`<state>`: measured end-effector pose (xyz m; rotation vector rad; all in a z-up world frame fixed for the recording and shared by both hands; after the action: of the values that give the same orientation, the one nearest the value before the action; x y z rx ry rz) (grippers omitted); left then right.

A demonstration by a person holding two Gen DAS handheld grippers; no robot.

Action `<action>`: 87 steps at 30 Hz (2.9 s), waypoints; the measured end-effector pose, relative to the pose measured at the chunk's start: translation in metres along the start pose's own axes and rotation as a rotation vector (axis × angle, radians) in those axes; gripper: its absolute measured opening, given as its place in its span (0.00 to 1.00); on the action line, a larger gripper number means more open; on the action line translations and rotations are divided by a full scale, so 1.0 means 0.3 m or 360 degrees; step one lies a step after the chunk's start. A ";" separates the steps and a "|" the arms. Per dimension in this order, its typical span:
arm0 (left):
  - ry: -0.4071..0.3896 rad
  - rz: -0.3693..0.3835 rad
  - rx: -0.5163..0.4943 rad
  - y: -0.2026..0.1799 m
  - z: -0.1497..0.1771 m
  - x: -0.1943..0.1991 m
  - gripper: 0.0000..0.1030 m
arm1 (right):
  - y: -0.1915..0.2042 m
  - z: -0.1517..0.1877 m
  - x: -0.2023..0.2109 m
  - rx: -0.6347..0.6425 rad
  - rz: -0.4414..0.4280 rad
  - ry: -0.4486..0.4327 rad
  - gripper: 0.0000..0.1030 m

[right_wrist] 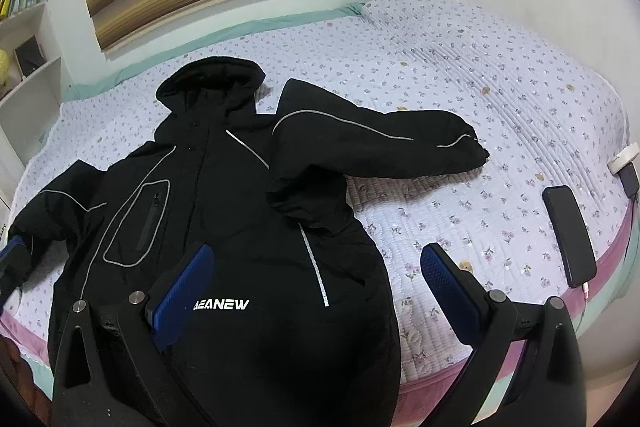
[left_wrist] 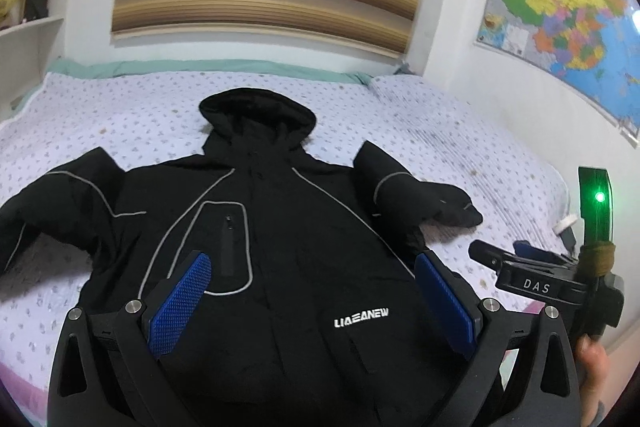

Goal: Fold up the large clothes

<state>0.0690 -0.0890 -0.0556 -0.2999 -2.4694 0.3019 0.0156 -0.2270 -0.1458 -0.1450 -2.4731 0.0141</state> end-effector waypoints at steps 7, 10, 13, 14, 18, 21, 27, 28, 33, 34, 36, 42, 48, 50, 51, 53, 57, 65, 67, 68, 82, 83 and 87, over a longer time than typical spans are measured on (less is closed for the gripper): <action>0.0029 0.0013 -0.0102 -0.059 0.036 -0.016 0.98 | -0.021 0.002 0.005 -0.0009 0.0013 -0.0010 1.00; 0.0043 0.0010 -0.0114 -0.063 0.040 -0.023 0.98 | -0.009 0.001 0.005 0.0027 0.0033 -0.0012 1.00; 0.0057 0.0014 -0.0098 -0.051 0.043 -0.031 0.98 | 0.010 -0.002 0.003 0.0052 0.0037 -0.0015 1.00; 0.0064 0.0019 -0.0088 -0.043 0.045 -0.035 0.98 | 0.015 -0.002 -0.001 0.0059 0.0039 -0.0011 1.00; 0.0081 0.0044 -0.0114 -0.044 0.062 -0.047 0.98 | 0.029 0.003 -0.016 0.0063 0.0014 0.0013 1.00; 0.0100 0.0030 -0.0128 -0.042 0.074 -0.060 0.98 | 0.031 0.007 -0.024 0.0064 0.0030 0.0025 1.00; 0.0147 0.0037 -0.0076 0.002 0.087 -0.092 0.98 | 0.049 0.010 -0.038 0.0088 0.0046 0.0046 1.00; 0.0157 0.0040 -0.0058 0.011 0.088 -0.097 0.98 | 0.052 0.010 -0.042 0.0093 0.0045 0.0049 1.00; 0.0140 0.0039 0.0008 0.042 0.058 -0.098 0.98 | 0.031 0.004 -0.051 0.0076 0.0040 0.0046 1.00; 0.0115 0.0036 0.0009 0.040 0.037 -0.091 0.98 | 0.012 0.001 -0.050 0.0054 0.0053 0.0039 1.00; 0.0076 0.0018 -0.0012 0.030 -0.007 -0.087 0.98 | -0.044 -0.006 -0.044 -0.0022 0.0060 0.0016 1.00; 0.0149 -0.0093 -0.0115 -0.024 -0.086 -0.191 0.98 | -0.259 -0.022 -0.046 -0.0173 0.0174 -0.0022 1.00; 0.0391 0.0038 0.0021 -0.105 -0.091 -0.391 0.98 | -0.526 0.004 -0.052 -0.0392 0.0261 -0.0035 0.96; 0.0408 0.0045 0.0024 -0.136 -0.096 -0.444 0.98 | -0.617 0.013 -0.072 -0.0464 0.0275 -0.0024 0.91; 0.0423 0.0053 0.0031 -0.151 -0.098 -0.474 0.98 | -0.645 0.016 -0.084 -0.0490 0.0275 -0.0014 0.91; 0.0485 0.0113 0.0064 -0.188 -0.088 -0.548 0.98 | -0.700 0.017 -0.130 -0.0554 0.0229 0.0008 0.91; 0.0581 0.0096 0.0053 -0.211 -0.021 -0.744 0.92 | -0.737 -0.005 -0.244 -0.0657 0.0018 0.0051 0.89; 0.0633 0.0197 0.0160 -0.142 0.135 -1.004 0.70 | -0.762 -0.033 -0.517 -0.0853 -0.0236 0.0200 0.87; 0.0612 0.0211 0.0149 -0.142 0.142 -1.004 0.70 | -0.769 -0.033 -0.585 -0.0916 -0.0283 0.0232 0.86; 0.0599 0.0207 0.0140 -0.144 0.143 -1.002 0.70 | -0.771 -0.034 -0.617 -0.0947 -0.0311 0.0243 0.84; 0.0583 0.0122 -0.0088 -0.225 0.110 -0.919 0.69 | -0.778 -0.235 -0.649 -0.0699 -0.0128 -0.0096 0.21; 0.0555 0.0156 -0.0105 -0.254 0.079 -0.891 0.69 | -0.808 -0.261 -0.611 -0.0641 -0.0041 -0.0128 0.21; 0.0481 0.0256 -0.0191 -0.393 -0.021 -0.807 0.71 | -0.990 -0.335 -0.474 -0.0551 0.0297 -0.0194 0.20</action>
<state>0.2448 -0.2688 -0.1523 -0.5546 -2.1725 0.1615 0.1587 -0.5402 -0.1404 -0.5364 -2.5545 -0.3361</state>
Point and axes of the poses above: each gripper's, at about its wrist camera, not at the fingertips, and x roughly against the way its jaws point, y to its left, z to its underside, the point moved 10 cm from there along -x, roughly the way its jaws point, and after that the axes turned 7 degrees about x, right-handed, at the moved point
